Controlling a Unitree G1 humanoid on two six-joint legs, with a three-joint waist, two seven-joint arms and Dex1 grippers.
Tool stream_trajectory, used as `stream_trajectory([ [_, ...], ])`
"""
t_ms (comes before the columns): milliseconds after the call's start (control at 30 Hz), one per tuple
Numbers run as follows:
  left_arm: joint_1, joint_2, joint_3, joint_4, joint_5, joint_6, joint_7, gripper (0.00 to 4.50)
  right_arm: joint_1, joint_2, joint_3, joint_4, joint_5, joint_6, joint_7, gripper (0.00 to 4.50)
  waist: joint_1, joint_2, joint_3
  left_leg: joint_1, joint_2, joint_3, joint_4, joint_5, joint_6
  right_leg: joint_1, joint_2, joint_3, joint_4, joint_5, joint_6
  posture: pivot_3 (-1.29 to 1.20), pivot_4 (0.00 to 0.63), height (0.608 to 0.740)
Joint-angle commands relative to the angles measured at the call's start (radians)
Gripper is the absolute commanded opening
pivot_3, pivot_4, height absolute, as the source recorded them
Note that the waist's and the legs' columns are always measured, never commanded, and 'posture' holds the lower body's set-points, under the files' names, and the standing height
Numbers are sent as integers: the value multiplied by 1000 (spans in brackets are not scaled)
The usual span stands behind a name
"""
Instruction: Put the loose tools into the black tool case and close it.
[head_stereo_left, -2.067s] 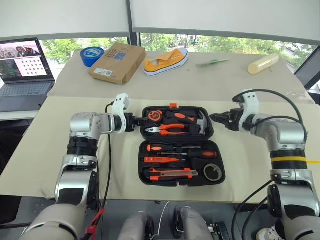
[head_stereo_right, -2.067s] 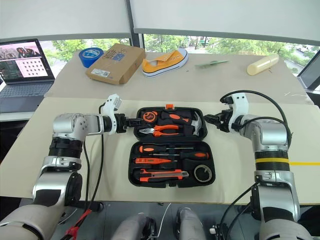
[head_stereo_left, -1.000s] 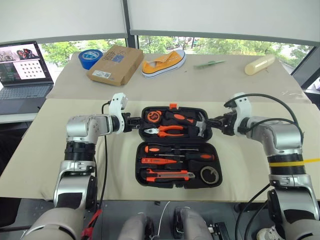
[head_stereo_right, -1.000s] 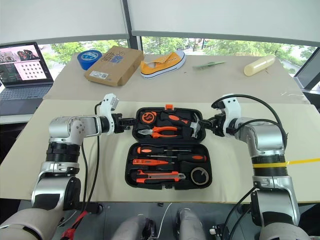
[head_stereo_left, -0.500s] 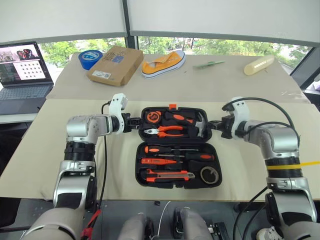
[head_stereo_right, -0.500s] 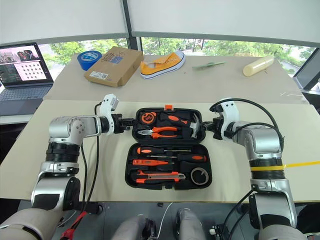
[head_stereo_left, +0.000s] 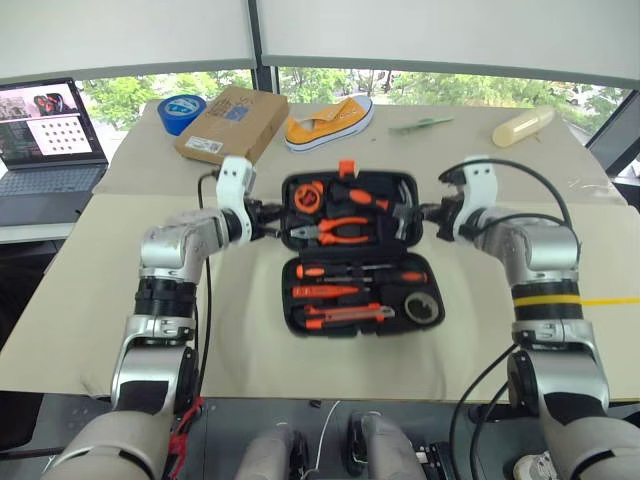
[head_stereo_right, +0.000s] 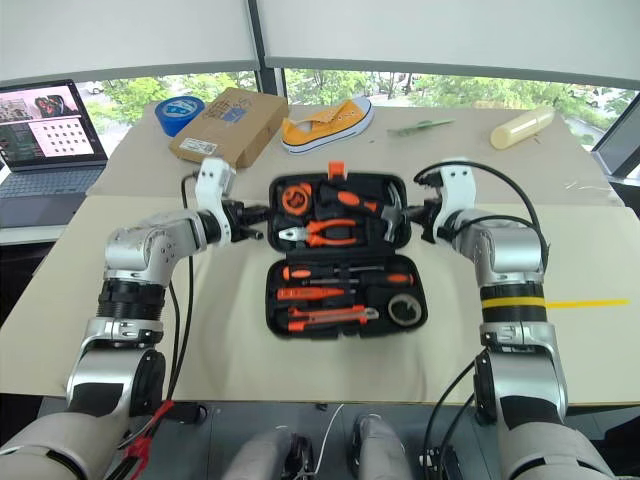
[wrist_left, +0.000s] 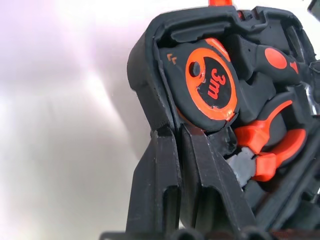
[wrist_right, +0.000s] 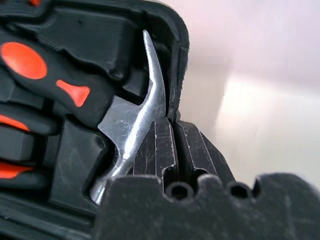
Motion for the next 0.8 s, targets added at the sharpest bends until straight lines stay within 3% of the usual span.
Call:
stream_trajectory([
  [33,-37,-28,-30,-24,10,-151,-44,0,-36,21,-23,-32,-5,-170,0,8,-2,0,0,0,0,0,0,0,0,0,1,-1,0,0,0,0,150,731],
  [333,185,7,-133,-142,129,-402,-70,0,181,44,-32,-191,-6,-318,29,8,-3,1,0,1,0,1,-8,0,0,0,3,-3,-5,-1,0,0,150,731],
  [467,312,9,-118,-250,168,-485,0,0,347,40,-27,-323,-58,-544,34,8,-1,1,-1,2,1,1,-8,0,0,2,2,-2,-5,-1,0,0,150,731],
  [700,577,52,-52,-536,141,-394,64,0,702,-38,-64,-614,-57,-711,117,8,-1,4,-4,6,5,1,-8,0,0,4,1,1,-5,-1,0,0,150,731],
  [767,689,64,-18,-649,118,-342,77,723,842,-68,-102,-712,-33,-731,152,0,-1,6,-6,9,6,1,-8,0,0,8,1,2,-6,-2,0,0,150,731],
  [800,745,72,2,-705,103,-315,78,836,925,-80,-135,-765,-14,-742,173,356,-2,6,-6,14,7,1,-11,0,0,14,1,4,-8,-4,-1,0,150,731],
])
